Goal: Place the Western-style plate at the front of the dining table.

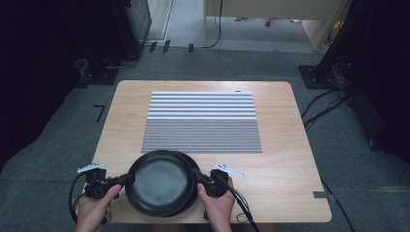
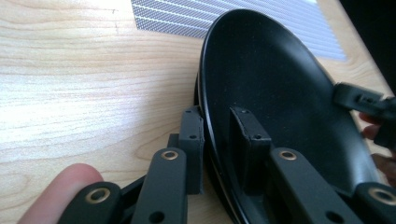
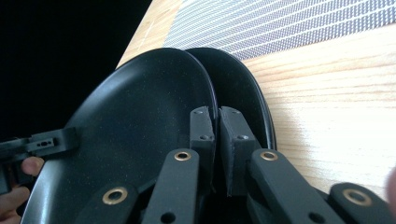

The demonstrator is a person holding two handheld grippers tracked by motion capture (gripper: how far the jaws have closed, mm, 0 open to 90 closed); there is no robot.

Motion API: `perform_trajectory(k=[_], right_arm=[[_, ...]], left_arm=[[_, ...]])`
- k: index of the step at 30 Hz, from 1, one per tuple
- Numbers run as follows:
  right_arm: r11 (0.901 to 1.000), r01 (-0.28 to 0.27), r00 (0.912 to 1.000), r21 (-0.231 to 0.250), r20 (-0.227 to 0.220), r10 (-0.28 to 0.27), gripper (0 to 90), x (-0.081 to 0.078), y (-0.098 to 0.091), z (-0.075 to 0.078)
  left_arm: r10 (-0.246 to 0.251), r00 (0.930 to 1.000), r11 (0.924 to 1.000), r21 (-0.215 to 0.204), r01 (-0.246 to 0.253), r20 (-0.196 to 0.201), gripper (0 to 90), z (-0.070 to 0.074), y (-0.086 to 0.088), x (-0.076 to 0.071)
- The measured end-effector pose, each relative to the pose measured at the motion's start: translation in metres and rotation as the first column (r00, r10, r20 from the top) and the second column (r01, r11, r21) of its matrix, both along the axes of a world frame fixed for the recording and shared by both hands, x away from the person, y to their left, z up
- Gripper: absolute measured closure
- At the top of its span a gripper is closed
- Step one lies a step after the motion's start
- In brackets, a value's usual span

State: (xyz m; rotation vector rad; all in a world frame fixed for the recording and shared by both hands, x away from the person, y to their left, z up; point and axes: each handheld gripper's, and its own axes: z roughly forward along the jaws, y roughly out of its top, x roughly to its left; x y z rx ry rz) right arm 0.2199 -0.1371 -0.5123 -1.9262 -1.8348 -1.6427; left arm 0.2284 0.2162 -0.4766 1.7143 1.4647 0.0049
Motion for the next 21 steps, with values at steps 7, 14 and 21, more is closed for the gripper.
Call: perform_trajectory(k=[7, 14, 21], right_arm=[[0.9994, 0.012, 0.9998, 0.032, -0.016, -0.011, 83.0, 0.002, 0.005, -0.006], [0.9917, 0.049, 0.9958, 0.119, -0.082, -0.04, 85.2, 0.006, 0.004, -0.009], [0.9782, 0.053, 0.9918, 0.201, -0.125, -0.029, 85.6, 0.005, 0.001, -0.013]], left_arm=[[-0.001, 1.0, 0.9999, -0.017, 0.001, 0.001, 75.8, -0.001, 0.002, 0.0], [0.005, 0.9999, 0.9945, -0.104, -0.007, -0.015, 78.8, -0.006, 0.009, 0.001], [0.031, 0.9995, 0.9919, -0.124, -0.031, 0.002, 80.5, -0.006, 0.01, -0.002]])
